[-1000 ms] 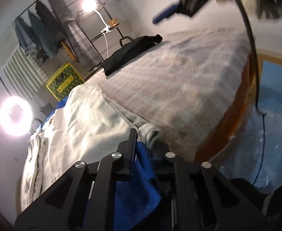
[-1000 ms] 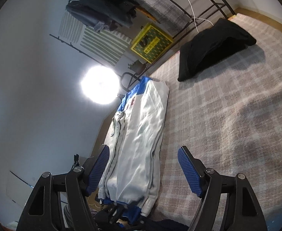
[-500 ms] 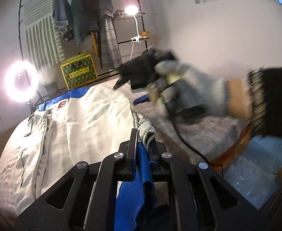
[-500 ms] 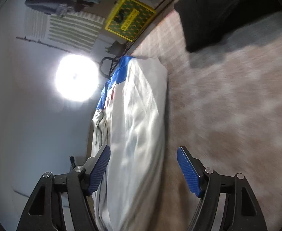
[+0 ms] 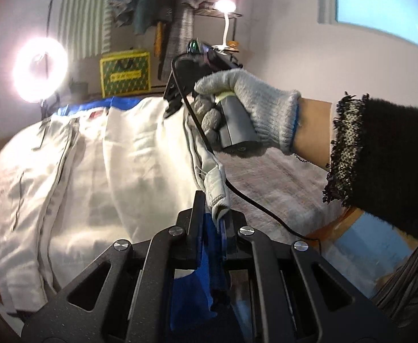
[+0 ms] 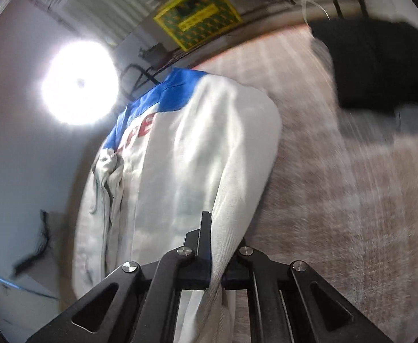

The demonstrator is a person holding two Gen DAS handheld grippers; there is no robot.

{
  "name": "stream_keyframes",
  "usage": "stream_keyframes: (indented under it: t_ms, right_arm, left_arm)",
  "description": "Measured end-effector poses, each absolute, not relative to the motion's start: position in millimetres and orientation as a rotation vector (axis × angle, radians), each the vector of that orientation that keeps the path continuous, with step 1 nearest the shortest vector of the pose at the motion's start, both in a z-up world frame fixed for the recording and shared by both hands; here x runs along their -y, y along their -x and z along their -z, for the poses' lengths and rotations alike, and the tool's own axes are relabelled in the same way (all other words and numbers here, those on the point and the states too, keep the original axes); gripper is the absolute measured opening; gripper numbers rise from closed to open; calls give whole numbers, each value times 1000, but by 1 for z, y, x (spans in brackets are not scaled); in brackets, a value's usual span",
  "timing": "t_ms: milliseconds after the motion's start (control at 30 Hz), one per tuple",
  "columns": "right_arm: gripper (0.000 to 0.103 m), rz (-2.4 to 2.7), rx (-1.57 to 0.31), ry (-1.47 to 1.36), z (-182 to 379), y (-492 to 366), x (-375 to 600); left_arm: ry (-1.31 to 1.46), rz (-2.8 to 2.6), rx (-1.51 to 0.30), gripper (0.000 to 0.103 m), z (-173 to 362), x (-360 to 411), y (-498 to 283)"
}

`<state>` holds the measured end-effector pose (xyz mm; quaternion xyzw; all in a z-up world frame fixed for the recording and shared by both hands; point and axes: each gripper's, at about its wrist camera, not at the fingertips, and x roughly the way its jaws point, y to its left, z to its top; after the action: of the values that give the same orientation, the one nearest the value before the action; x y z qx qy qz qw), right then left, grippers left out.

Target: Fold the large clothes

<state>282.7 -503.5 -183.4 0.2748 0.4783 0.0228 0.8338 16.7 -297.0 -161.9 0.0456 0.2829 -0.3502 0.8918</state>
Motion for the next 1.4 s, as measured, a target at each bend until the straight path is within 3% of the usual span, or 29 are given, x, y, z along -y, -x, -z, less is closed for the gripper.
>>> stream_keyframes:
  t_ms: [367, 767, 833, 967, 1167, 1400]
  right_arm:
    - [1, -50, -1050, -232, 142, -320, 385]
    - [2, -133, -1173, 220, 206, -349, 231]
    - [5, -134, -1174, 214, 208, -347, 234]
    - [30, -232, -1194, 50, 196, -342, 251]
    - [33, -322, -1101, -264, 142, -297, 307]
    - [36, -290, -1064, -280, 106, -200, 351]
  left_arm:
    - [218, 611, -733, 7, 172, 206, -40]
    - [353, 473, -853, 7, 211, 145, -41]
    - [352, 477, -857, 7, 213, 144, -42]
    - [351, 489, -861, 7, 213, 143, -41]
    - [366, 501, -870, 8, 211, 137, -41]
    - [311, 541, -883, 9, 203, 124, -26]
